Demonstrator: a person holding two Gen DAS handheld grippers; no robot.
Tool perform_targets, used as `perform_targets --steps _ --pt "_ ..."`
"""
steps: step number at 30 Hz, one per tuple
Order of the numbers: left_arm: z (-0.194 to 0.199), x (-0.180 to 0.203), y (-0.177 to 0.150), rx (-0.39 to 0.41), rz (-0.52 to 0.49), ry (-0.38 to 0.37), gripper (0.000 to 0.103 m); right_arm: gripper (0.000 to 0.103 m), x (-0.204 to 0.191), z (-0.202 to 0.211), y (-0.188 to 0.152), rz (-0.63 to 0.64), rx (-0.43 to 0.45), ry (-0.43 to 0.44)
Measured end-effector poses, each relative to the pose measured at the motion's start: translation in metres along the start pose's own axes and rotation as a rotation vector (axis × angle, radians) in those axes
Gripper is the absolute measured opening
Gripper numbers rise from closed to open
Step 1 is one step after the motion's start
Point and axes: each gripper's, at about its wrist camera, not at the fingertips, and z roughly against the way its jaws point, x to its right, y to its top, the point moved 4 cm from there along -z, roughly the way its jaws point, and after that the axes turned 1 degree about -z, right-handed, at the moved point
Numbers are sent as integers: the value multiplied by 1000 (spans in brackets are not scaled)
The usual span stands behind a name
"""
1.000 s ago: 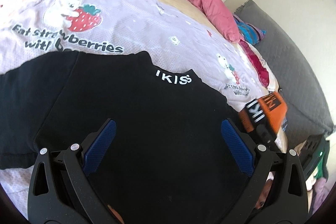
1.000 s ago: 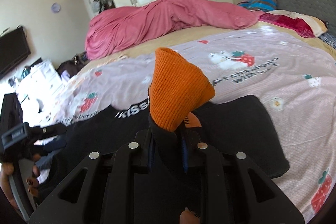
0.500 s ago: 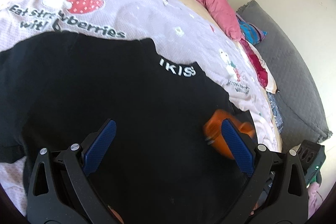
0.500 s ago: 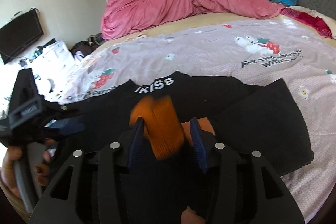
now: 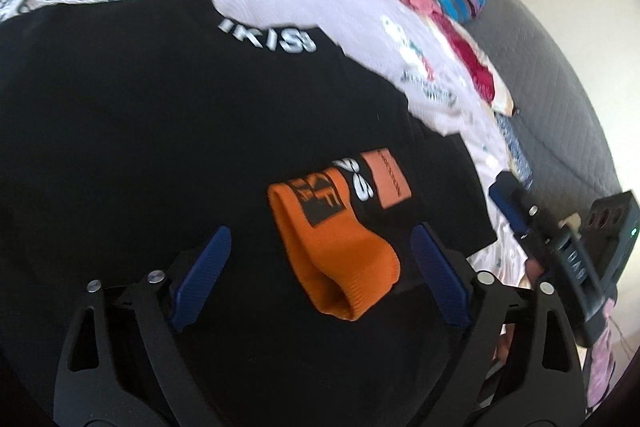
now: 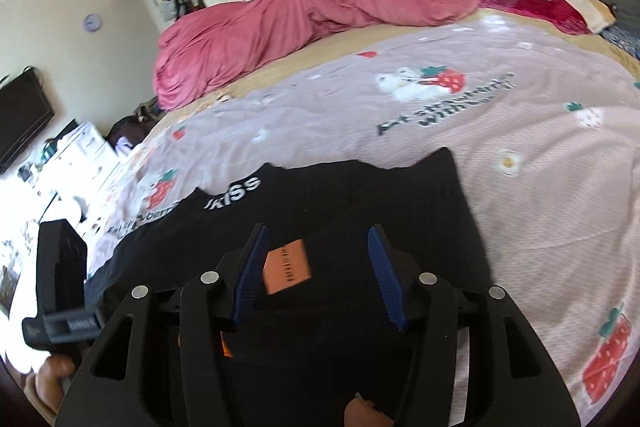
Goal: Fold small clothes
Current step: 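Grasp the laid orange cuff with the left gripper and straighten it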
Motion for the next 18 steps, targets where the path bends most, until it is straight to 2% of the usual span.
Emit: perform_targets --steps 3,6,8,9,10,11,12,18 --pt "-9 7 1 1 -18 40 79 52 8 6 2 -7 12 -15" --pt "-16 13 5 11 -14 45 60 52 18 9 5 -44 18 -7" --pt "-23 18 6 6 -19 46 54 52 25 11 7 -64 25 -14" --pt "-27 21 6 5 -28 48 45 52 31 12 9 -77 30 -20" --pt "-29 23 6 6 -35 55 28 52 35 14 10 -89 34 -24" --pt "-30 25 7 6 -42 57 17 52 41 16 11 -105 38 -28" --pt "-30 27 8 7 -44 44 10 52 45 17 12 -118 42 -31" --pt "3 35 19 88 -88 12 9 54 78 27 18 -215 66 -78"
